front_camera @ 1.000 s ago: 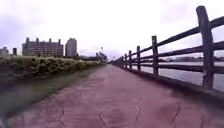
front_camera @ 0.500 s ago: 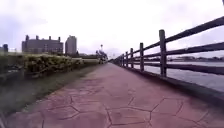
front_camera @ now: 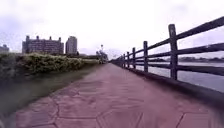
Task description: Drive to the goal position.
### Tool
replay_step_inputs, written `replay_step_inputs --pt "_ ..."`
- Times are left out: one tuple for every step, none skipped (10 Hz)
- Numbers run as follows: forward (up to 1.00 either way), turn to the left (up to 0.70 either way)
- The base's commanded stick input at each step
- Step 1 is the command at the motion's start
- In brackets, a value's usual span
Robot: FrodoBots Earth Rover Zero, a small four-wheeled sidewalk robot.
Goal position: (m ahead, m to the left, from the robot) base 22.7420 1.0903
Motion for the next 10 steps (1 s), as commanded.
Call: replay_step_inputs --pt "1.0 0.0" --pt "1.0 0.0" --pt "1.0 0.18" --pt "1.0 0.37" --pt "1.0 0.16" --pt "1.0 0.0" --pt "1.0 0.0" --pt "1.0 0.0" --pt "1.0 0.0" --pt "1.0 0.0"
